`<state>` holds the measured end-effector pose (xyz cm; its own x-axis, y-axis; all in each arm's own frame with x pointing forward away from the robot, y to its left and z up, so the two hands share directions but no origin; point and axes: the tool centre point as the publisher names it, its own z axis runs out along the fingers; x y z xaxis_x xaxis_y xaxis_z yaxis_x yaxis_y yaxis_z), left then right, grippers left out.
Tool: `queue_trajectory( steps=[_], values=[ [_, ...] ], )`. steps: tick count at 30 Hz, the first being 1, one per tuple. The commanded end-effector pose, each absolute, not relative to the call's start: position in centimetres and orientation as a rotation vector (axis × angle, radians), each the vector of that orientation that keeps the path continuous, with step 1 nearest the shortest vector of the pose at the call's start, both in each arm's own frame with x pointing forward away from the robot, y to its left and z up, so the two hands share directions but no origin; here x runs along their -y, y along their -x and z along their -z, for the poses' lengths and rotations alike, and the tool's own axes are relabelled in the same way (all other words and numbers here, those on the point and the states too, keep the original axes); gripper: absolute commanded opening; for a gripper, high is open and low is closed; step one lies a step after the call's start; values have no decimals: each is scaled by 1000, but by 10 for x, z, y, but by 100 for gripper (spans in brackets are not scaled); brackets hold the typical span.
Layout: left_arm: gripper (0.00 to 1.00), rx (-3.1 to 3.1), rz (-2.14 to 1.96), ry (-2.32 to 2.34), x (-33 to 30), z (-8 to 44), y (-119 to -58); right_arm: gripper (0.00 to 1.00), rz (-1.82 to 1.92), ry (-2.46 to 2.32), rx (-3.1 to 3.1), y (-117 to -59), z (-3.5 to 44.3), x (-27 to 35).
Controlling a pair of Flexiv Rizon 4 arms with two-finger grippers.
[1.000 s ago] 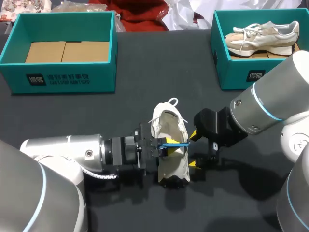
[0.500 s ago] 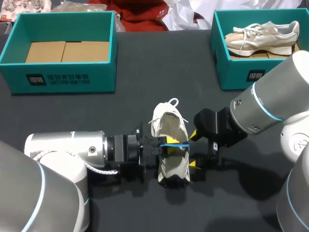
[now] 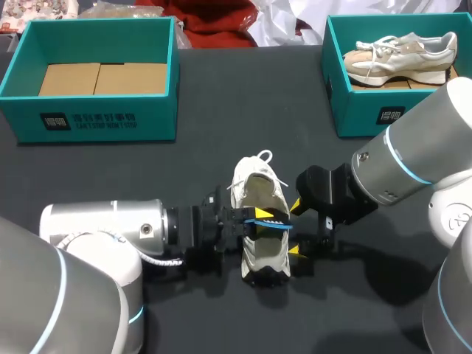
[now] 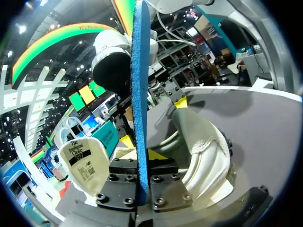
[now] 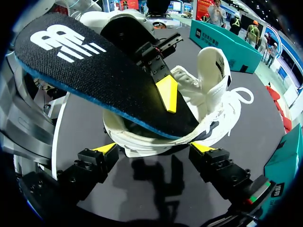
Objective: Take the shoe out of the shoebox, open the shoe tongue, remove and reinsert the insole, then place the shoe into the shoebox
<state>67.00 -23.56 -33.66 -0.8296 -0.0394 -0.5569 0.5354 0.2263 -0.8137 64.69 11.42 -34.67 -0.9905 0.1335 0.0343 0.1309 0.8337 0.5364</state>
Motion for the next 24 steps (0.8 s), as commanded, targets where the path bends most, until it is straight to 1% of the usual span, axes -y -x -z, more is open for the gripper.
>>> queue_trajectory(
  steps=[1, 6, 7, 9, 12, 14, 20, 24],
  values=[
    [0, -2058, 1610, -431, 237, 341, -670, 100, -878, -217, -3001, -645, 347, -114],
    [0, -2059, 1615, -422, 235, 339, -668, 100, -878, -217, -3001, -645, 347, -114],
    [4, -2058, 1618, -423, 235, 338, -667, 100, -878, -217, -3001, -645, 347, -114],
    [20, -2054, 1623, -424, 235, 336, -666, 100, -878, -217, -3001, -645, 347, -114],
    [27, -2049, 1627, -426, 235, 334, -664, 100, -878, -217, -3001, -645, 347, -114],
    [31, -2041, 1629, -428, 234, 332, -663, 100, -878, -217, -3001, -645, 347, -114],
    [35, -2007, 1634, -434, 233, 321, -657, 100, -878, -217, -3001, -645, 347, -114],
    [35, -2000, 1626, -433, 234, 315, -655, 100, -878, -217, -3001, -645, 347, -114]
  ],
)
